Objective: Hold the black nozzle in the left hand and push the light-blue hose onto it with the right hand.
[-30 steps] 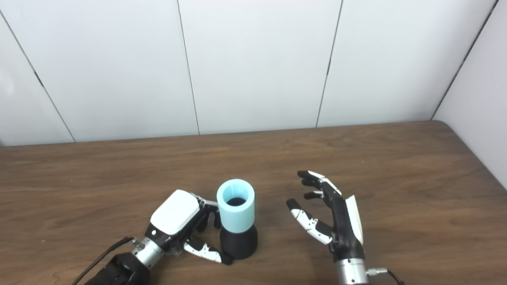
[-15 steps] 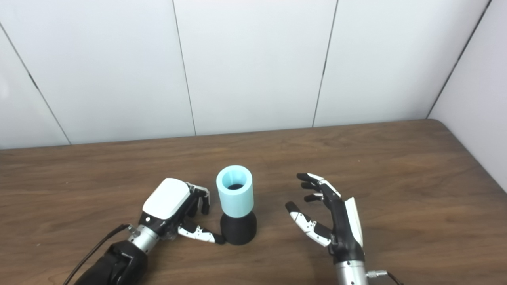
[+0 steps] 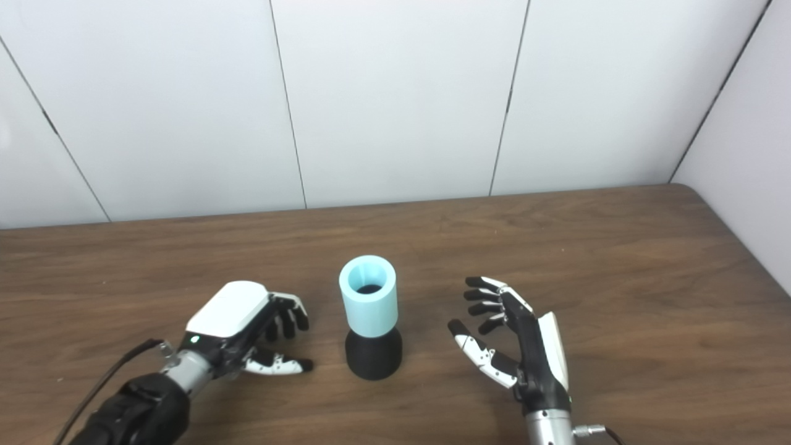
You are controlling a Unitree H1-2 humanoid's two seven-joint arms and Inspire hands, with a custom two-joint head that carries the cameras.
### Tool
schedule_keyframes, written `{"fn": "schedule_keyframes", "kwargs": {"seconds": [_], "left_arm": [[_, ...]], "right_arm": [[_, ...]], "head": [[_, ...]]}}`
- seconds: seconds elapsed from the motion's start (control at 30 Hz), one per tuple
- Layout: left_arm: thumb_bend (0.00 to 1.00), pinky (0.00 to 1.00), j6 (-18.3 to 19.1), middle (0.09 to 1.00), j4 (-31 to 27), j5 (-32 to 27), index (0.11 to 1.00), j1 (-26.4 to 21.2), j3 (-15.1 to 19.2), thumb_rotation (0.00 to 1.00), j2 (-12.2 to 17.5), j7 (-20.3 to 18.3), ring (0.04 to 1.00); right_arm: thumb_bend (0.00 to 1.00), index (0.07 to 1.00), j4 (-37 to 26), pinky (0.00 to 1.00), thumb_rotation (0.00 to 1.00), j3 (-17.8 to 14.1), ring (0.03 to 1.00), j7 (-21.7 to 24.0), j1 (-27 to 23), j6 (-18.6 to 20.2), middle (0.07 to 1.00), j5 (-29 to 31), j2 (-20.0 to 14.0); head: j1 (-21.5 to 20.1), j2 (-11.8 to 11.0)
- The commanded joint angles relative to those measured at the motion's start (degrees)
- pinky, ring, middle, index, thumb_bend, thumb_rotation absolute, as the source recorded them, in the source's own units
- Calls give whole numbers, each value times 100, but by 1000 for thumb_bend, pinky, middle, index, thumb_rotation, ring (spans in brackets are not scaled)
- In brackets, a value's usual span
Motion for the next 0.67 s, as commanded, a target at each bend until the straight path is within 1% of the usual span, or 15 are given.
{"fn": "schedule_keyframes", "kwargs": {"seconds": [0.0,0.03,0.1,0.13,0.17,0.23,0.3,0.33,0.4,0.43,0.47,0.5,0.53,0.57,0.63], "left_arm": [[507,237,854,506,188,116,685,681,411,0,591,-526,393],[508,266,841,508,85,56,675,780,534,0,585,-440,398],[509,276,786,507,-80,-101,662,945,759,0,564,-291,400],[530,259,774,493,-173,-227,656,1032,890,0,542,-251,363],[541,249,814,486,-279,-363,652,1109,1018,0,523,-266,343],[546,271,892,484,-471,-599,648,1232,1220,0,504,-304,367],[542,425,922,491,-627,-777,642,1326,1378,0,474,-274,521],[541,441,864,492,-701,-824,636,1408,1476,0,414,-99,533],[536,398,762,490,-750,-879,614,1510,1605,0,291,213,481],[535,393,587,490,-689,-940,611,1573,1699,0,173,547,475],[531,342,443,487,-603,-1004,588,1608,1770,0,74,822,429],[529,330,337,487,-540,-1049,581,1630,1816,0,9,1012,420],[528,324,214,487,-474,-1195,577,1654,1916,0,-135,1252,416],[525,348,109,489,-425,-1383,581,1669,2009,0,-271,1431,445],[519,363,-119,491,-355,-1750,589,1692,2169,0,-496,1691,466]], "right_arm": [[263,711,-104,418,336,-77,588,-133,-187,-234,653,7,-74],[260,710,-90,402,335,-89,573,-114,-195,-223,638,67,-78],[260,712,-75,392,333,-115,566,-74,-207,-166,631,186,-75],[261,712,-51,396,318,-129,574,-62,-215,-150,639,230,-77],[260,713,-36,412,295,-142,586,-48,-223,-121,651,272,-79],[256,716,3,431,272,-159,597,-38,-238,-119,659,329,-89],[262,711,51,457,280,-168,617,-34,-261,-140,670,369,-109],[260,712,92,481,284,-170,635,-18,-278,-167,684,424,-118],[257,716,148,539,284,-173,675,3,-304,-170,716,490,-126],[256,717,160,544,284,-178,679,9,-311,-150,719,524,-119],[251,716,178,464,258,-181,622,15,-319,-140,680,560,-112],[250,716,189,453,243,-182,614,18,-324,-136,674,587,-108],[250,716,200,448,234,-178,611,35,-323,-146,671,631,-108],[249,719,212,521,228,-175,664,43,-322,-160,708,652,-111],[247,717,227,572,208,-178,698,44,-323,-159,734,672,-113]], "head": [[0,5],[18,-8],[23,-22],[25,-32],[33,-40],[58,-50],[91,-66],[109,-76],[112,-103],[112,-103],[101,-142],[101,-142],[112,-146],[126,-156],[152,-163]]}}
